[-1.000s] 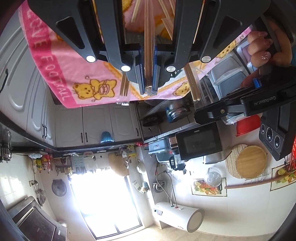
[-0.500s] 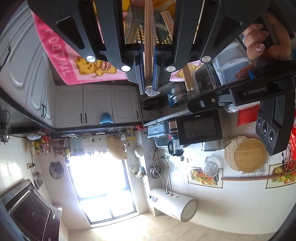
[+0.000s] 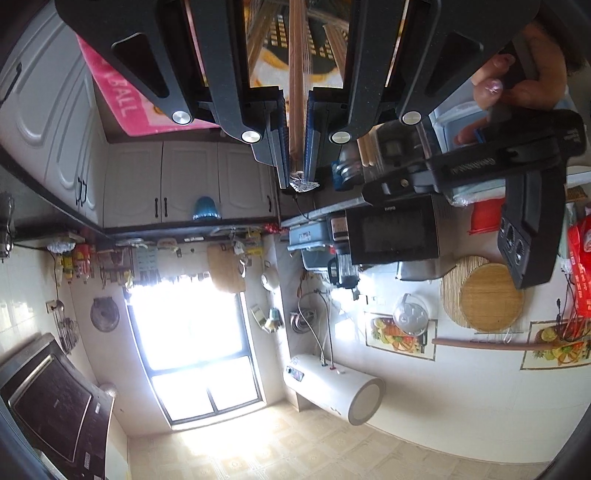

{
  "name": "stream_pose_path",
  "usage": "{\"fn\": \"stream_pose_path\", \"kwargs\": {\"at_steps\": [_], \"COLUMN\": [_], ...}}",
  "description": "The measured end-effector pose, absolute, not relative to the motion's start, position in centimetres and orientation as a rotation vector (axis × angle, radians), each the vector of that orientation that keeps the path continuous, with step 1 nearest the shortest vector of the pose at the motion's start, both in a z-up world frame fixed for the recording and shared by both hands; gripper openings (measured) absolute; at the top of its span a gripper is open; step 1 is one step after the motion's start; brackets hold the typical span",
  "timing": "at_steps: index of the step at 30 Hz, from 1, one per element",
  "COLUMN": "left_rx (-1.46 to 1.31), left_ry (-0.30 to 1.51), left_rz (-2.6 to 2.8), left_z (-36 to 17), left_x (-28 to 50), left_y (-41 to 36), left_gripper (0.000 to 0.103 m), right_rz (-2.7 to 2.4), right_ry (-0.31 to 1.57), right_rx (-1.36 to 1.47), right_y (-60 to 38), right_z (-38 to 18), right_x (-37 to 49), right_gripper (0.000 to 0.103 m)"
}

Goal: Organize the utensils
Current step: 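Carry the chopstick with the left gripper over the caddy and lower it in, then open the left gripper to release the chopstick into the caddy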

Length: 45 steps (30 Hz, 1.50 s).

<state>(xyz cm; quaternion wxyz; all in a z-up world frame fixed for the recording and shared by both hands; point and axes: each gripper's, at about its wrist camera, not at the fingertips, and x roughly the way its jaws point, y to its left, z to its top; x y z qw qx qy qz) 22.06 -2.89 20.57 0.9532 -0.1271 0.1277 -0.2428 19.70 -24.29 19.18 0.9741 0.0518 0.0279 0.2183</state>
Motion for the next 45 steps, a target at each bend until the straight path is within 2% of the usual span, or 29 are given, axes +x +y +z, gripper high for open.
{"fn": "stream_pose_path", "kwargs": {"at_steps": [9, 19, 45], "left_rx": [-0.285, -0.325, -0.312], "left_ry": [0.236, 0.238, 0.354], "left_rz": [-0.435, -0.431, -0.427], "left_z": [20.2, 18.3, 11.6], "left_x": [23.6, 25.0, 25.4], "left_y": [-2.8, -2.4, -3.4], "left_gripper": [0.001, 0.001, 0.001], "right_rz": [0.460, 0.440, 0.402], "right_ry": [-0.024, -0.034, 0.112], "right_rx": [0.079, 0.044, 0.058], "right_y": [-23.9, -23.5, -23.3], "right_z": [19.9, 18.0, 10.8], "right_x": [20.5, 22.5, 24.7], "right_gripper": [0.008, 0.008, 0.008]}}
